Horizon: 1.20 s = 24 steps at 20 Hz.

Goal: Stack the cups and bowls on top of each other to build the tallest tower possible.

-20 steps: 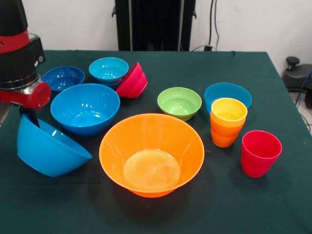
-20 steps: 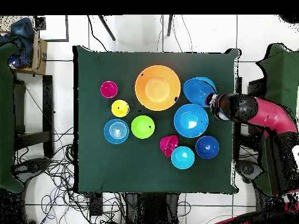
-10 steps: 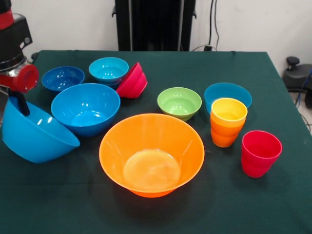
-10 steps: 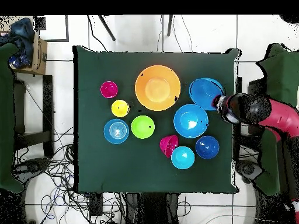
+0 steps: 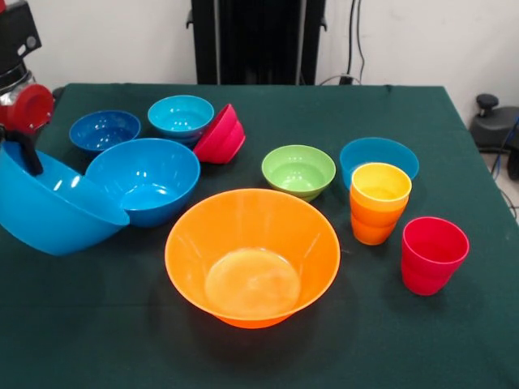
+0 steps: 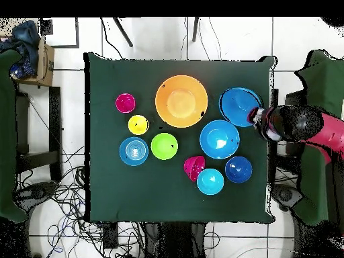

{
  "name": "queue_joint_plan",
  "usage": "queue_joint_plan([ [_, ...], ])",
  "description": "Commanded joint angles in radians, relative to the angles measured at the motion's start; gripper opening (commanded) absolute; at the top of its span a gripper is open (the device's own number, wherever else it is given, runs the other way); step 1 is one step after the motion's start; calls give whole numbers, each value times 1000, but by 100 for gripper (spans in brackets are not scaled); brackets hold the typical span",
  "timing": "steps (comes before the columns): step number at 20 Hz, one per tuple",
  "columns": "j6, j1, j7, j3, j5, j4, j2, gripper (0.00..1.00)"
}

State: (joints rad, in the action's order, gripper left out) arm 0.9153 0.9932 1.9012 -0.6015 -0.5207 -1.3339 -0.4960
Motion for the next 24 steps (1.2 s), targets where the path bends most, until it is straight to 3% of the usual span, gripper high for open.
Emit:
queue_joint_plan([
  [1, 126, -21, -263, -71, 40, -51, -23, 0],
  [10, 140, -31, -231, -87, 67, -51, -22, 0],
  [17, 183, -15, -256, -136, 129, -93, -18, 0],
  [24, 157, -31, -240, -139, 113, -130, -8, 0],
])
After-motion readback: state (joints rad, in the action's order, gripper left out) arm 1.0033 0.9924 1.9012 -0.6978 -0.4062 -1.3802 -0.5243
